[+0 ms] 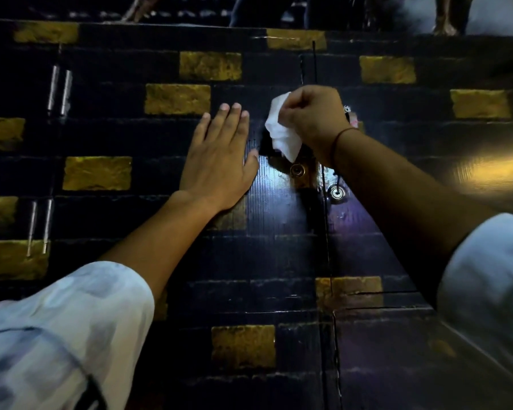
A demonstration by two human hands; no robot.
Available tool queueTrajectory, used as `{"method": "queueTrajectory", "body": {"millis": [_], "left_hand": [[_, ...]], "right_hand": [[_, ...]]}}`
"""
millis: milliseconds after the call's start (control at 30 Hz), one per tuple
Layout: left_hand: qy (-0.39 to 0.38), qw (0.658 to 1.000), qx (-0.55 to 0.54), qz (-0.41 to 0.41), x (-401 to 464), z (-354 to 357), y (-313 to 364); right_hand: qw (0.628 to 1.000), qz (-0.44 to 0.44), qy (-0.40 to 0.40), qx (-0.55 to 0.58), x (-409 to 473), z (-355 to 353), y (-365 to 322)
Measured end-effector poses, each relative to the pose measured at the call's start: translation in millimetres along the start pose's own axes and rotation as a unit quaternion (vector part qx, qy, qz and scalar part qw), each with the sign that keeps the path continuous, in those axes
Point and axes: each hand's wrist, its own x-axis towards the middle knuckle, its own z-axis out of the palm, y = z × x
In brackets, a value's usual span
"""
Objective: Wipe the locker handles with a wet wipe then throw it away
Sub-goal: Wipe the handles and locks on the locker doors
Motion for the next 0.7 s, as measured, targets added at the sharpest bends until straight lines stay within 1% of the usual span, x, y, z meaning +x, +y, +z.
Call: {"method": "queueTrajectory", "body": {"millis": [67,100,233,300,367,400,467,600,667,700], "left_hand": [[-0.002,1.000,0.000,0.001,0,1,-1],[-0.002,1.000,0.000,0.001,0,1,-1],[0.000,1.000,-0.004,0.002,0,2,-1],[0.003,1.000,-0.004,0.002,0,2,-1],[0.004,1.000,-0.006,0.005,0,2,-2],[0.004,1.000,-0.006,0.007,-1,2,-2],[0.005,1.000,-0.008,0.011,-2,2,-3],[0.009,1.000,-0.006,0.011,-4,3,-3],[0.010,1.000,-0.009,0.011,-4,3,-3],[0.012,1.000,-0.009,0.010,-4,4,-3]], "right_hand": [[0.995,0.048,-0.004,0.084,6,3,2],[0.994,0.048,-0.002,0.100,5,5,5],[0.998,0.019,-0.011,0.058,-8,2,10],[0.997,0.013,-0.015,0.069,-2,0,9],[0.998,0.007,0.016,0.064,6,1,6],[0.999,-0.012,0.036,0.038,7,3,5],[0.995,-0.085,0.054,-0.021,-5,5,8],[0.969,-0.214,0.028,-0.122,-34,2,21],[0.956,-0.245,0.026,-0.160,-33,-1,25],[0.954,-0.250,0.027,-0.161,-31,-2,25]]}}
